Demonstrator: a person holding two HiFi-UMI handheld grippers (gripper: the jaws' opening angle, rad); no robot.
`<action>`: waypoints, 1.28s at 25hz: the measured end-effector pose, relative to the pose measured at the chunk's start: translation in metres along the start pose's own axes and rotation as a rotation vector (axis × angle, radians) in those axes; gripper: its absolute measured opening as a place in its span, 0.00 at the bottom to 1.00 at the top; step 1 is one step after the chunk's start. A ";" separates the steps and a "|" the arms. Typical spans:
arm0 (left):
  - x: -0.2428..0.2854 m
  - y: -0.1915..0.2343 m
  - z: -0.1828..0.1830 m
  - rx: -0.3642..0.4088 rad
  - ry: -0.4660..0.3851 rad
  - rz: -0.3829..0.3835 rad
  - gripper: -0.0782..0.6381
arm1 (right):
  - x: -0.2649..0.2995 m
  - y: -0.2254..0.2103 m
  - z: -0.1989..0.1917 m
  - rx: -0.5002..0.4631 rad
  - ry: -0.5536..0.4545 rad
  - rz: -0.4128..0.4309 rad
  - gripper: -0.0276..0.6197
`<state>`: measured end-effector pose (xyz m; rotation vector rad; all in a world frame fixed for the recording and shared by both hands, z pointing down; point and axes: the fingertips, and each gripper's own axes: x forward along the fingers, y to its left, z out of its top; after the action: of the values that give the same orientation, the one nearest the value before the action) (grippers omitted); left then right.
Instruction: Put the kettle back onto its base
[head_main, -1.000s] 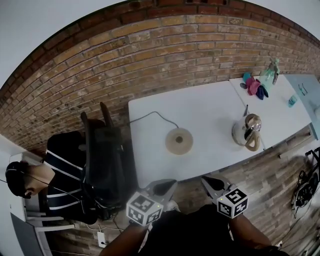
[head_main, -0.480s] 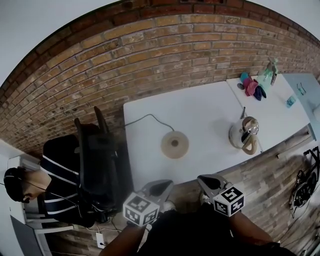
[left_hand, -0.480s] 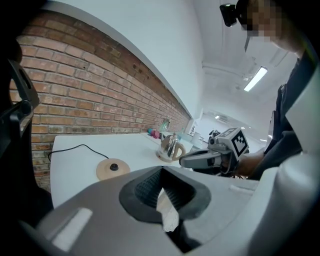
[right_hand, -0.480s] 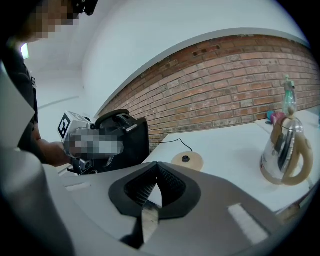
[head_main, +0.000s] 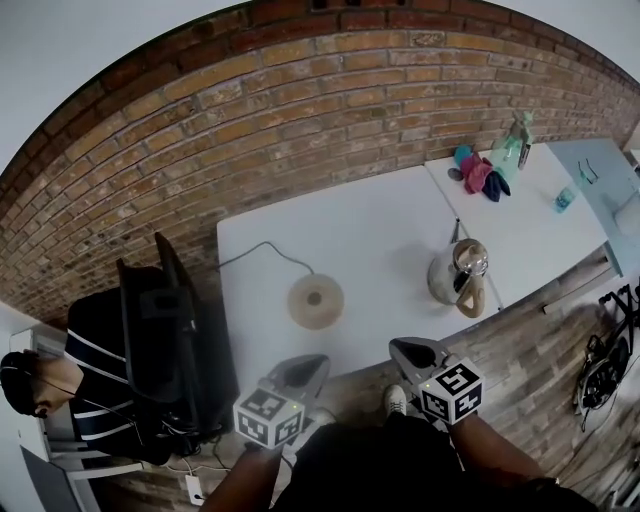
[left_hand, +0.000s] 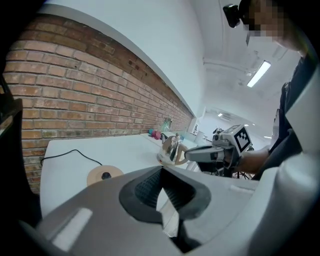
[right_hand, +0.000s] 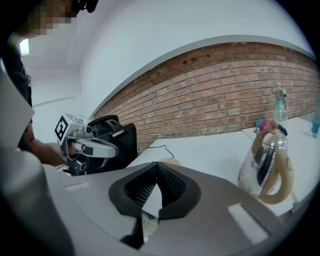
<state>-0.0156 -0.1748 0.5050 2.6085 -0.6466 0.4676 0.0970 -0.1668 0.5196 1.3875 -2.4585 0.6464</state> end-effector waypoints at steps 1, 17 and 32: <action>0.008 -0.002 0.001 0.006 0.009 -0.001 0.11 | -0.005 -0.010 0.000 0.007 -0.005 -0.011 0.09; 0.143 -0.075 0.009 0.054 0.083 -0.092 0.11 | -0.109 -0.200 -0.011 0.027 -0.075 -0.403 0.20; 0.164 -0.090 -0.010 0.025 0.148 -0.042 0.11 | -0.065 -0.256 -0.054 0.061 0.037 -0.390 0.50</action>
<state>0.1645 -0.1575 0.5530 2.5748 -0.5401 0.6518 0.3493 -0.2069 0.6053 1.7932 -2.0666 0.6491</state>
